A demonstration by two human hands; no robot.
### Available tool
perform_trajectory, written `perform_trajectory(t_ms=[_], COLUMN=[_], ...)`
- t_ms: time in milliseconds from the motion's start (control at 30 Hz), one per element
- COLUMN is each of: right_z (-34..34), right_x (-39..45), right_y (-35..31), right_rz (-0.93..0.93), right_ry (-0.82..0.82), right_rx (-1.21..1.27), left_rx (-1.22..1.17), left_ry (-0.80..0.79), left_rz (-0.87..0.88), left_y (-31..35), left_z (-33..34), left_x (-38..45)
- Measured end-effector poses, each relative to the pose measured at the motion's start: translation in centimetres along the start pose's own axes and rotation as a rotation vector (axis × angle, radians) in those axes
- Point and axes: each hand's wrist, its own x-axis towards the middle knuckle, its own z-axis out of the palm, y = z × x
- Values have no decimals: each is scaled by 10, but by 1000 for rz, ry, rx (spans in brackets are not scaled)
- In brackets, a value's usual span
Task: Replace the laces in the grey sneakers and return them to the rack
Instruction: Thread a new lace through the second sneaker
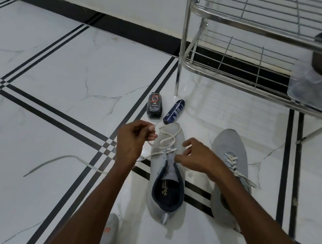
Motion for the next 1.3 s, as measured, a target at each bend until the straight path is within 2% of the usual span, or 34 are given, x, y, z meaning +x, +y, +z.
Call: perform_trajectory(t_ms=[67,100,233,300,367,500,633,833,1133,1300], right_z=[14,24,56,61,59,45,42,42,40,37], right_x=[-1,-1,2,5,9,13,18,20,20,19], right_y=[3,4,16,20,24,32,38,40,39,37], right_rz=[20,-2,-157,-185,-204,-120,-13,36,25,28], right_ry=[-74,-31,320,392,409,344,251,213,168,106], right_rx=[-128,-182,-315,-313,-206,180,402,529,571,638], left_rx=[145,218,400,444,491,539,574,614,604,569], left_ry=[-91,-122,-234,-274,-298,-286,-269,-233,-156,-214], left_rz=[35,54,89,90,90,101,128,111,76,81], left_y=[-12,-18,-34,-36,-38,-38,-37,-43,-47,-48], left_z=[7,10,19,22,25,30,37,42,46,47], left_x=[-3,-4,-10,-13,-15,-19,-21,-24,-28,-27])
